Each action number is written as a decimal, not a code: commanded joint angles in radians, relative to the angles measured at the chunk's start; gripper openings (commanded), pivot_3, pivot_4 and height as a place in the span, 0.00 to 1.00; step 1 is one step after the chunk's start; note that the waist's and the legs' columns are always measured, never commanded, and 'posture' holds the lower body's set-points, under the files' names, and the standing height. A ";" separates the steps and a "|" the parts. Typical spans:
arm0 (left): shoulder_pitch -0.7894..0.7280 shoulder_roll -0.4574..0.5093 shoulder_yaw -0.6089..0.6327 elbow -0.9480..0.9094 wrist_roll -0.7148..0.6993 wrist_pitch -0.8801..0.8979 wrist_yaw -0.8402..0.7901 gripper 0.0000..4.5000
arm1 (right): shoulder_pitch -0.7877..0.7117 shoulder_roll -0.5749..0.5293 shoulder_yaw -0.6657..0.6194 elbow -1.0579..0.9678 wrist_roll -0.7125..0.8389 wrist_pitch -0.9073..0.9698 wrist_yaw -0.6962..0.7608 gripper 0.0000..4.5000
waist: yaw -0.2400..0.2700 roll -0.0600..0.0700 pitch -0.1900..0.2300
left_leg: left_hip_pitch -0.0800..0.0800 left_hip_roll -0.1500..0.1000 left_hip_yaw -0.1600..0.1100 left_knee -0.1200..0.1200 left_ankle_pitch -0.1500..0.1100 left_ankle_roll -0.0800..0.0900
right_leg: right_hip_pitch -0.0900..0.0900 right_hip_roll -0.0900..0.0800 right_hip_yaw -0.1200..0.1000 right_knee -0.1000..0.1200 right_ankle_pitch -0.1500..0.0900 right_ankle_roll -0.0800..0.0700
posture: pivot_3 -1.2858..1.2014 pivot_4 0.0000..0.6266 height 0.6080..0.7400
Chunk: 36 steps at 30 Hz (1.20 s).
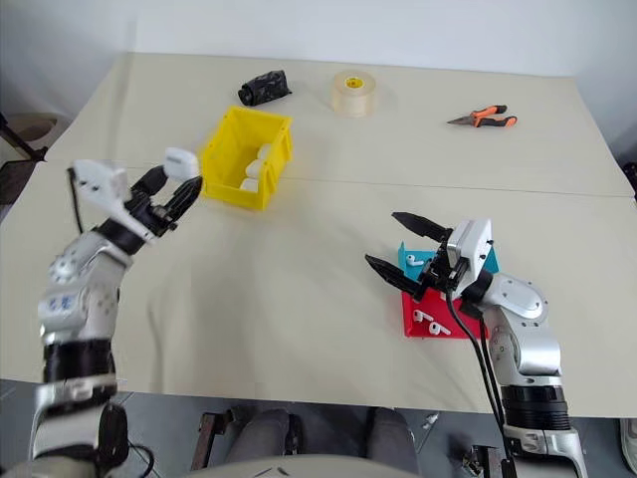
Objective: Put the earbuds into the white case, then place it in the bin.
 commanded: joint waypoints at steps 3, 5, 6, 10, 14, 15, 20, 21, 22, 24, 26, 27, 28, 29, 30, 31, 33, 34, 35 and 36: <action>-0.176 0.007 -0.074 0.276 0.086 -0.160 -0.105 0.66 | 0.002 -0.004 -0.003 -0.054 0.003 -0.004 -0.024 0.99 | -0.010 0.000 0.000 | 0.000 0.000 0.000 -0.001 0.000 0.000 | -0.001 0.000 -0.001 0.000 0.000 0.000 | 0.52 0.24 1.00; -0.225 0.004 -0.093 0.355 0.115 -0.190 -0.108 0.66 | 0.004 0.001 -0.001 -0.061 -0.001 -0.007 -0.036 0.99 | -0.020 0.000 0.000 | 0.000 0.000 0.000 -0.002 0.000 0.000 | -0.001 0.000 -0.001 0.000 0.000 0.000 | 0.52 0.24 1.00; -0.246 0.000 -0.095 0.390 0.123 -0.199 -0.104 0.66 | 0.006 0.004 0.001 -0.066 -0.002 -0.008 -0.043 0.99 | -0.022 0.000 0.000 | 0.000 0.000 0.000 -0.002 0.000 0.000 | -0.001 0.000 -0.001 0.000 0.000 0.000 | 0.52 0.24 1.00; -0.297 -0.007 -0.105 0.485 0.152 -0.206 -0.089 0.72 | 0.009 0.013 0.010 -0.090 -0.002 -0.004 -0.067 1.00 | -0.029 0.000 0.000 | 0.000 0.000 0.000 -0.002 0.000 0.000 | -0.001 0.000 -0.001 0.000 0.000 0.000 | 0.52 0.24 1.00; -0.306 -0.006 -0.109 0.494 0.152 -0.181 -0.101 0.97 | 0.002 0.011 0.014 -0.099 0.002 0.001 -0.078 1.00 | -0.033 0.000 0.000 | 0.000 0.000 0.000 -0.002 0.000 0.000 | -0.001 0.000 -0.001 0.000 0.000 0.000 | 0.52 0.24 1.00; -0.295 -0.004 -0.108 0.473 0.151 -0.187 -0.105 1.00 | -0.002 0.007 0.014 -0.098 0.004 0.001 -0.076 1.00 | -0.033 0.000 0.000 | 0.000 0.000 0.000 -0.002 0.000 0.000 | -0.001 0.000 -0.001 0.001 0.000 0.000 | 0.52 0.24 1.00; -0.172 0.030 -0.107 0.216 0.094 -0.132 -0.197 1.00 | -0.016 -0.013 0.007 -0.080 0.010 0.002 -0.053 1.00 | -0.032 0.000 0.000 | 0.000 0.000 -0.001 0.000 0.000 0.000 | -0.001 0.000 -0.001 0.001 0.000 0.000 | 0.52 0.24 1.00; -0.133 0.043 -0.106 0.143 0.081 -0.123 -0.221 1.00 | -0.017 -0.020 0.006 -0.075 0.011 0.001 -0.043 1.00 | -0.034 0.000 0.000 | 0.000 0.000 -0.001 0.000 0.000 0.000 | -0.001 0.000 -0.001 0.001 0.000 0.000 | 0.52 0.24 1.00; -0.078 0.069 -0.102 0.056 0.051 -0.089 -0.266 1.00 | -0.019 -0.029 0.004 -0.066 0.011 -0.001 -0.029 1.00 | -0.035 0.000 0.000 | 0.000 0.000 -0.001 0.000 0.000 0.000 | -0.001 0.000 -0.001 0.001 0.000 0.000 | 0.52 0.24 1.00; 0.022 0.123 -0.095 -0.088 0.021 -0.052 -0.329 1.00 | -0.022 -0.050 0.003 -0.049 0.015 -0.001 0.005 1.00 | -0.046 0.000 0.000 | 0.000 0.000 -0.001 -0.001 0.000 0.000 | -0.001 0.000 -0.001 0.001 0.000 0.000 | 0.52 0.24 1.00; 0.138 0.187 -0.078 -0.226 -0.011 -0.014 -0.388 1.00 | -0.027 -0.079 0.002 -0.029 0.022 -0.001 0.052 1.00 | -0.050 0.000 0.000 | 0.000 0.001 -0.001 -0.001 0.000 0.000 | -0.001 0.000 0.000 0.001 0.000 0.000 | 0.52 0.24 1.00; 0.188 0.213 -0.068 -0.282 -0.026 0.001 -0.405 1.00 | -0.030 -0.093 0.002 -0.018 0.024 -0.001 0.076 1.00 | -0.051 0.000 0.000 | 0.001 0.001 -0.001 -0.001 0.000 0.000 | -0.001 0.000 0.000 0.002 0.000 0.000 | 0.52 0.24 1.00; 0.243 0.234 -0.046 -0.330 -0.048 0.012 -0.421 1.00 | -0.034 -0.110 0.002 -0.005 0.027 0.001 0.102 1.00 | -0.050 0.000 0.000 | 0.001 0.001 -0.001 -0.002 0.000 0.000 | -0.001 0.000 0.001 0.001 0.000 0.000 | 0.52 0.24 1.00; 0.303 0.249 -0.021 -0.368 -0.054 0.000 -0.430 1.00 | -0.041 -0.125 0.002 0.009 0.029 -0.001 0.127 1.00 | -0.050 0.000 0.000 | 0.001 0.001 -0.001 -0.002 0.000 0.000 | -0.001 0.000 0.001 0.001 0.000 0.000 | 0.52 0.24 1.00; 0.360 0.256 -0.002 -0.405 -0.044 -0.025 -0.425 1.00 | -0.049 -0.138 0.003 0.022 0.034 0.003 0.152 1.00 | -0.049 0.000 0.000 | 0.001 0.001 -0.001 -0.002 0.000 0.000 | -0.001 0.000 0.001 0.001 0.000 0.000 | 0.52 0.24 1.00; 0.423 0.264 0.016 -0.441 -0.047 -0.043 -0.438 1.00 | -0.057 -0.149 0.003 0.037 0.038 0.003 0.175 1.00 | -0.048 0.000 0.000 | 0.001 0.001 -0.001 -0.002 0.000 0.000 | -0.001 0.000 0.001 0.001 0.000 0.000 | 0.52 0.24 1.00; 0.513 0.267 0.035 -0.470 -0.021 -0.101 -0.447 1.00 | -0.071 -0.171 0.009 0.064 0.035 0.000 0.224 1.00 | -0.046 0.000 0.000 | 0.001 0.001 0.000 -0.002 0.000 0.000 | -0.001 -0.001 0.002 0.001 0.000 0.000 | 0.52 0.24 1.00; 0.545 0.273 0.034 -0.470 0.012 -0.131 -0.440 1.00 | -0.075 -0.179 0.012 0.074 0.034 -0.006 0.247 1.00 | -0.041 0.000 0.000 | 0.001 0.001 0.000 -0.002 0.000 0.000 | -0.001 -0.001 0.002 0.001 0.000 0.000 | 0.52 0.24 1.00; 0.567 0.273 0.030 -0.469 0.035 -0.177 -0.442 1.00 | -0.074 -0.194 0.020 0.081 0.029 -0.010 0.279 1.00 | -0.036 0.000 0.000 | 0.001 0.001 -0.001 -0.002 0.000 0.000 | -0.001 -0.001 0.001 0.000 0.000 0.000 | 0.52 0.24 1.00; 0.580 0.270 0.026 -0.471 0.043 -0.187 -0.433 1.00 | -0.071 -0.203 0.025 0.092 0.021 -0.030 0.308 1.00 | -0.030 0.000 0.000 | 0.001 0.001 0.000 -0.001 0.000 0.000 | 0.000 -0.001 0.001 0.000 0.000 0.000 | 0.52 0.24 1.00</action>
